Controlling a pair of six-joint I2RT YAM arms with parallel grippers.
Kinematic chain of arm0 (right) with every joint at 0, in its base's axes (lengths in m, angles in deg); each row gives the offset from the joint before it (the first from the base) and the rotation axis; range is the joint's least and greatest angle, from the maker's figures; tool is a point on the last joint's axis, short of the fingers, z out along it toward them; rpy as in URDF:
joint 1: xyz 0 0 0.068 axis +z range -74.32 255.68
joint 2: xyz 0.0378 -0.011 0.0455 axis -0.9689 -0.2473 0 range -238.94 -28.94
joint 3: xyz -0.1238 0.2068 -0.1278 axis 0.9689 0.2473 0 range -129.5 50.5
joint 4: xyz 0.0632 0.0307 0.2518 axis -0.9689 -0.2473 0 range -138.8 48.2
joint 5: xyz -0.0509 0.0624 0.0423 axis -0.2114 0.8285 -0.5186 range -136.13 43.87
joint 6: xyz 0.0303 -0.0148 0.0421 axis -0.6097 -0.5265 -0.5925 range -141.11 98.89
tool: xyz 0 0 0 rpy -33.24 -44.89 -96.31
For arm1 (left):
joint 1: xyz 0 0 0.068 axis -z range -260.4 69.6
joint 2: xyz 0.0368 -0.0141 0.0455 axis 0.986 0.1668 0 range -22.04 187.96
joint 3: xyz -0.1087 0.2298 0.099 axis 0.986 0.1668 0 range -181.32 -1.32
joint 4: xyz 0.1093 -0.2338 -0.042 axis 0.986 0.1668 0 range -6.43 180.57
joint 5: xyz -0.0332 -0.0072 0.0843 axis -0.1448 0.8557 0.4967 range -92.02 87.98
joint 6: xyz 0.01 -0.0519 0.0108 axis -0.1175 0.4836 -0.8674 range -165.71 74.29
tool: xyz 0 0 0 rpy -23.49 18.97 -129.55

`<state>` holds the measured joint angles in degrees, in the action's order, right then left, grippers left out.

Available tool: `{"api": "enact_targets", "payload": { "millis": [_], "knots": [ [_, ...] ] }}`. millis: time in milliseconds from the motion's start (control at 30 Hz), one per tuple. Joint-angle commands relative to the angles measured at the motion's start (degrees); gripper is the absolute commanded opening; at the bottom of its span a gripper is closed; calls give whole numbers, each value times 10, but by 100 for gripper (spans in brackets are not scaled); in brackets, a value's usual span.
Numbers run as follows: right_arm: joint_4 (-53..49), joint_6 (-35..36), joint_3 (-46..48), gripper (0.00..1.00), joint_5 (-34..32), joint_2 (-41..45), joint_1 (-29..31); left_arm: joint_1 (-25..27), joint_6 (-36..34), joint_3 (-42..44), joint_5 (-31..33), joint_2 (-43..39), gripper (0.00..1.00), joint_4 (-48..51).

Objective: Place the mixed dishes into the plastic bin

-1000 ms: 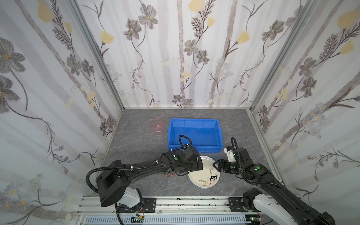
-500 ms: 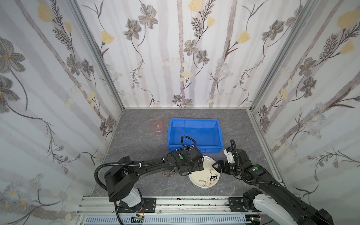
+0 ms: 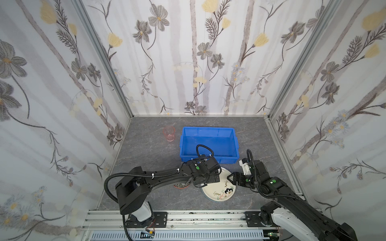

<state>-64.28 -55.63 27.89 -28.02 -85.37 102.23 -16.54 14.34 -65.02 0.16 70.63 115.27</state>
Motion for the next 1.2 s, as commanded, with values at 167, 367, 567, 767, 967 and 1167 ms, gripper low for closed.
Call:
{"api": "enact_targets", "payload": {
  "millis": [167, 367, 567, 767, 967, 1167],
  "knots": [
    [36, -9, 12, 87, 18, 7, 1, 4, 21, -16, 49, 19, 100, 45],
    [41, -11, 19, 87, 22, 7, 0, 4, 17, -24, 39, 41, 100, 44],
    [43, -13, 23, 87, 23, 12, 0, 7, 9, -43, 28, 51, 100, 44],
    [45, -15, 27, 87, 25, 14, 0, 8, 4, -49, 17, 63, 100, 43],
    [45, -18, 29, 87, 26, 17, 1, 9, 3, -49, 18, 69, 100, 43],
    [49, -20, 29, 86, 32, 15, 1, 9, -2, -57, 12, 69, 100, 41]
  ]
}}
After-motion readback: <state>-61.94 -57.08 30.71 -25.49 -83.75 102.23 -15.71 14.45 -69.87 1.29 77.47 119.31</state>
